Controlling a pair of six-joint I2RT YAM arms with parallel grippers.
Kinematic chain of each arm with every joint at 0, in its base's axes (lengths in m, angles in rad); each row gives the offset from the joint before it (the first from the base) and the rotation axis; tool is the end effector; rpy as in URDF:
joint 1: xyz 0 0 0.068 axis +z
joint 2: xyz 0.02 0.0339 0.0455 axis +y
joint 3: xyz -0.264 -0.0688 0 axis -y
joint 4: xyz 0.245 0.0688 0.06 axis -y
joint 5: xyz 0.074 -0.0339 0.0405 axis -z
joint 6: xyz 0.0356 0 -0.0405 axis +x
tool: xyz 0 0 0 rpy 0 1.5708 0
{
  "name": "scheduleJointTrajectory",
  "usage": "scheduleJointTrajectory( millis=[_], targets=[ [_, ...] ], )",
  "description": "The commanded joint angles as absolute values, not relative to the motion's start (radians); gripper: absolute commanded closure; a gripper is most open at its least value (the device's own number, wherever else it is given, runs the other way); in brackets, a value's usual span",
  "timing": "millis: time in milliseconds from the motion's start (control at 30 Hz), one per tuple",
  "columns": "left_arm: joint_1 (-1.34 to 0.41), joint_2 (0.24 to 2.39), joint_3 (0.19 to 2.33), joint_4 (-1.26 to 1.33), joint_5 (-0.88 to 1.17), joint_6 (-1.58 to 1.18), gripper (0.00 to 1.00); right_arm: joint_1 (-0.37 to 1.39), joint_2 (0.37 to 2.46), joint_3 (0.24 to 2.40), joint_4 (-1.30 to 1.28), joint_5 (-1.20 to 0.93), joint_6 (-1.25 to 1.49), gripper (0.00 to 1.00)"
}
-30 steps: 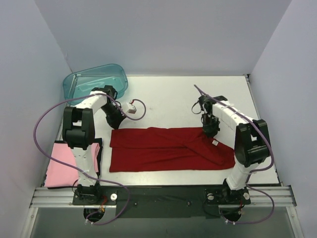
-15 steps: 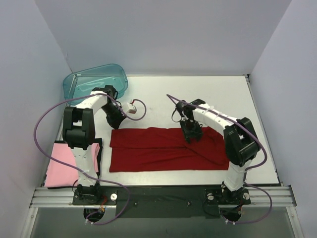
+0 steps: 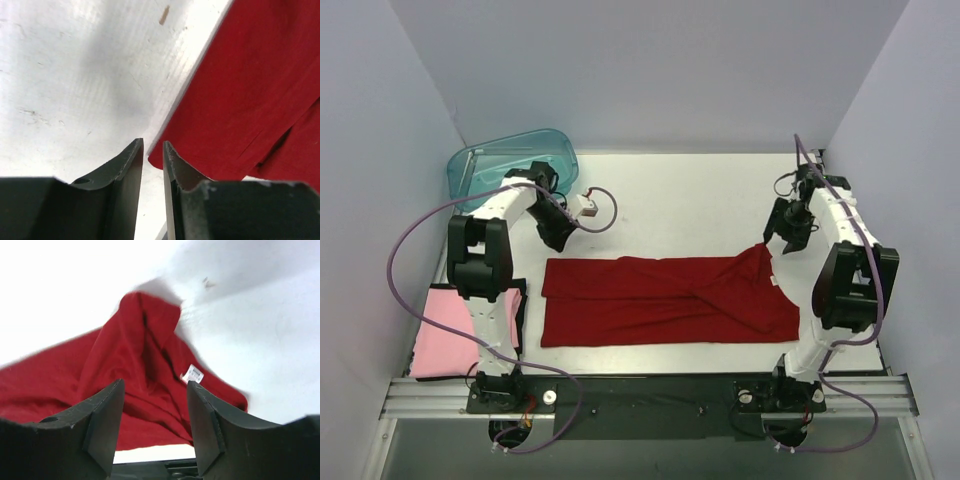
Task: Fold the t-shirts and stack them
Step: Fold the other side of the tshirt into a rectangle
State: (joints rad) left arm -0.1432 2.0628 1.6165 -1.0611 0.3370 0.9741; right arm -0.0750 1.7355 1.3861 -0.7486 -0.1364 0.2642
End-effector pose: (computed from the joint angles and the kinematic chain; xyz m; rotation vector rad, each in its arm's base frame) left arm 0.3927 -0.0685 0.1872 1.5606 2.4670 -0.4170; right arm 0.3631 -0.0224 0.2491 0.4079 2.6426 0.2426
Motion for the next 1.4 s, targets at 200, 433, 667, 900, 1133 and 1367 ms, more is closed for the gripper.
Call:
scheduleJointTrajectory(
  millis=[200, 433, 667, 900, 1133, 1367],
  targets=[
    [-0.173, 2.01, 1.75, -0.95, 0.527, 0.758, 0.61, -0.221, 1.977, 1.427, -0.603, -0.411, 0.325, 0.52],
    [-0.222, 2.0, 1.772, -0.93, 0.512, 0.732, 0.61, -0.25, 2.033, 1.393, -0.479, -0.518, 0.383, 0.69],
    [-0.226, 1.983, 1.756, -0.936, 0.492, 0.747, 0.61, -0.23, 1.899, 1.263, -0.445, -0.49, 0.377, 1.0],
    [-0.242, 1.976, 1.752, -0.894, 0.489, 0.703, 0.61, 0.083, 1.611, 1.105, -0.514, -0.103, 0.451, 1.0],
    [-0.31, 1.982, 1.761, -0.879, 0.511, 0.696, 0.61, 0.278, 1.621, 1.016, -0.483, -0.061, 0.535, 1.0],
    [-0.371, 1.983, 1.77, -0.828, 0.571, 0.632, 0.61, 0.34, 1.695, 1.019, -0.457, -0.115, 0.551, 0.96]
  ],
)
